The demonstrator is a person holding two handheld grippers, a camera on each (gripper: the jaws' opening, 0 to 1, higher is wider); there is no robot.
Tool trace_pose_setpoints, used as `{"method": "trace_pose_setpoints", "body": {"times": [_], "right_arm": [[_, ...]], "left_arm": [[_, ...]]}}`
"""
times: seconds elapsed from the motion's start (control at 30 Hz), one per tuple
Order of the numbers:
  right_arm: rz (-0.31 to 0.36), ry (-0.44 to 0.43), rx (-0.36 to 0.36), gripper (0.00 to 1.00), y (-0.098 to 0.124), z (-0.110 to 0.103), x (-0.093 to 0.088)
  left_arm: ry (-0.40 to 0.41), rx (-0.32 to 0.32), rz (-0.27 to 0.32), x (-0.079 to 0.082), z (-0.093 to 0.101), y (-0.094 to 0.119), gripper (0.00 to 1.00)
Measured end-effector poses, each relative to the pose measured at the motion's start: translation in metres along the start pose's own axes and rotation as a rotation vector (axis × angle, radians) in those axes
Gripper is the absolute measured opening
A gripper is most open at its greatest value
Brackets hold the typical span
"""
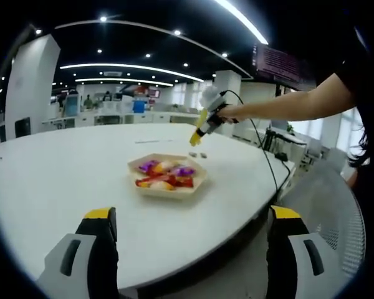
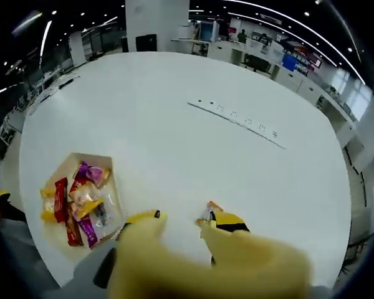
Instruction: Place the target food into the container with the food tongs after gripping and lifting it, then release it inside without dropping or visibly crushing the food.
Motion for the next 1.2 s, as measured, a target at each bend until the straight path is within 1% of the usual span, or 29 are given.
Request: {"method": "trace_pose_setpoints", "body": {"times": [0.07,0.13,0.2,0.33,0.47,0.5,0.53,0.6,0.67,0.77,0.8,0.83,0.9,0.97,1.0,1.2], "right_arm": [[-0.008,-0.004,-0.016,0.31,-0.001,0.002,-0.006],[-0.025,-0.011,-0.029,0.31,-0.003,0.003,-0.011],[-0.034,-0.024,-0.039,0.31,-0.005,0.004,-0.016],[-0.033,-0.052,-0.052,0.31,-0.012,0.009,-0.018],[-0.049,-0.097,-0.076,0.31,-0.021,0.018,-0.022],[-0.051,-0.109,-0.073,0.31,-0.023,0.018,-0.023],[-0.052,-0.113,-0.069,0.31,-0.026,0.017,-0.024],[-0.059,-0.113,-0.084,0.31,-0.029,0.020,-0.026],[-0.066,-0.124,-0.077,0.31,-0.032,0.020,-0.028],[-0.071,-0.115,-0.092,0.31,-0.034,0.024,-0.026],[-0.068,-0.121,-0.086,0.31,-0.034,0.023,-0.026],[-0.070,-0.119,-0.090,0.31,-0.033,0.024,-0.026],[-0.057,-0.128,-0.090,0.31,-0.033,0.027,-0.024],[-0.053,-0.119,-0.115,0.31,-0.033,0.031,-0.023],[-0.059,-0.118,-0.116,0.31,-0.034,0.031,-0.024],[-0.066,-0.107,-0.120,0.25,-0.038,0.030,-0.021]], "left_arm": [[0.000,0.002,-0.001,0.001,0.000,0.000,0.97],[-0.007,0.001,-0.014,-0.001,0.001,0.000,0.96],[-0.003,0.005,-0.009,0.000,0.000,0.000,0.97],[-0.008,0.005,-0.012,0.000,-0.001,-0.001,0.98],[-0.005,0.003,-0.014,0.000,0.000,-0.001,0.98],[-0.004,0.003,-0.016,0.000,0.000,-0.001,0.98],[-0.003,0.003,-0.016,0.000,-0.001,-0.002,0.98],[-0.002,0.001,-0.016,0.000,-0.001,-0.002,0.98],[-0.003,-0.004,-0.022,-0.001,0.000,-0.002,0.97],[-0.002,-0.006,-0.026,-0.001,0.001,-0.002,0.97],[-0.002,-0.007,-0.025,-0.001,0.001,-0.003,0.98],[-0.002,-0.007,-0.018,0.000,0.001,-0.003,0.98],[-0.003,-0.006,-0.019,0.000,0.001,-0.003,0.98],[-0.003,-0.004,-0.019,-0.001,0.001,-0.003,0.98],[-0.003,-0.004,-0.019,-0.001,0.001,-0.003,0.98],[-0.003,-0.002,-0.022,-0.001,0.000,-0.004,0.98]]}}
Point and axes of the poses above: the point that each gripper's makers call its tool centre point, and the gripper's own axes: y roughly backward along the fingers, z roughly to its right, x roughly out of its top, the point moved 1 cm from there along y, roughly backward along the fingers, and after that the axes turned 10 degrees about x, right-handed, at the moved point
